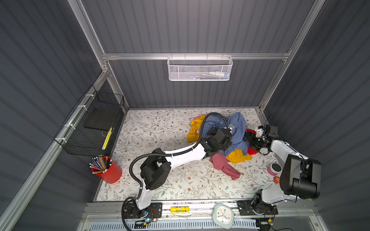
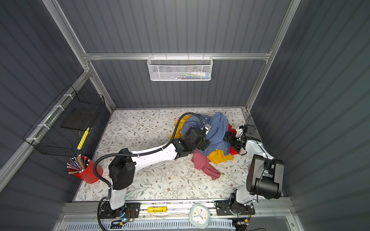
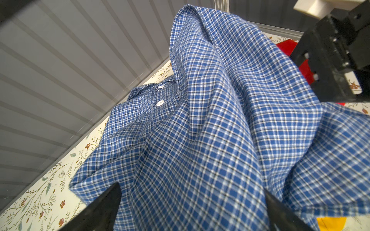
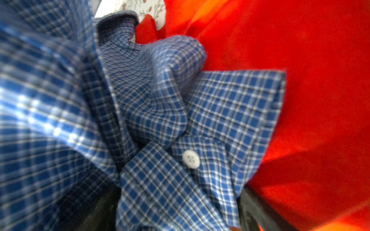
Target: Pick out a specific cloth from the pile
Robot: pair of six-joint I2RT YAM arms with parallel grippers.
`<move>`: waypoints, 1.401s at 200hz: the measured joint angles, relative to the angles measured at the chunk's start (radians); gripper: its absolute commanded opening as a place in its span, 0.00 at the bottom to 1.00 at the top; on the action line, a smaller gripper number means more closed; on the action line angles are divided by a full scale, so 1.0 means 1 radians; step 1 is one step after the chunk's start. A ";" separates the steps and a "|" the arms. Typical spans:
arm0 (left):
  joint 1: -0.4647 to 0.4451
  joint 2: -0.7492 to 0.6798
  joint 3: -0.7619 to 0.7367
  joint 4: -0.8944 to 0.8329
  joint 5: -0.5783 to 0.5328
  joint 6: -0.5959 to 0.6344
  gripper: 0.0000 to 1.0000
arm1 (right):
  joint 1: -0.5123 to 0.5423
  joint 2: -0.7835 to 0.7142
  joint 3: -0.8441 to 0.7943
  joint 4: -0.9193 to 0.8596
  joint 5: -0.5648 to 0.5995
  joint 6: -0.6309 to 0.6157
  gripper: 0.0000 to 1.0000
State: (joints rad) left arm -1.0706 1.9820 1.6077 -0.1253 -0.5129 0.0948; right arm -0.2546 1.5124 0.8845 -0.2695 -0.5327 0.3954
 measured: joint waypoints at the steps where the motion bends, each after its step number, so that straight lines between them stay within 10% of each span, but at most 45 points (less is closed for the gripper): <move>1: 0.000 0.000 0.000 0.000 0.000 0.000 1.00 | 0.000 -0.002 0.000 0.000 0.000 0.000 0.82; 88: 0.000 -0.016 -0.031 0.012 -0.005 -0.001 1.00 | 0.027 -0.038 0.049 -0.009 -0.028 -0.022 0.48; 157: 0.037 -0.158 -0.161 0.036 -0.020 -0.043 1.00 | 0.039 0.083 0.130 -0.006 -0.075 -0.064 0.48; 206: 0.064 -0.238 -0.256 0.062 -0.035 -0.077 1.00 | 0.048 0.044 0.114 0.045 -0.161 -0.084 0.00; 280: 0.095 -0.334 -0.350 0.078 -0.038 -0.125 1.00 | 0.099 -0.012 0.138 0.052 -0.225 -0.056 0.00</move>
State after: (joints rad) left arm -0.9760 1.6478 1.2575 -0.0475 -0.5507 -0.0303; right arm -0.1555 1.5002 1.0225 -0.2173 -0.7574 0.3397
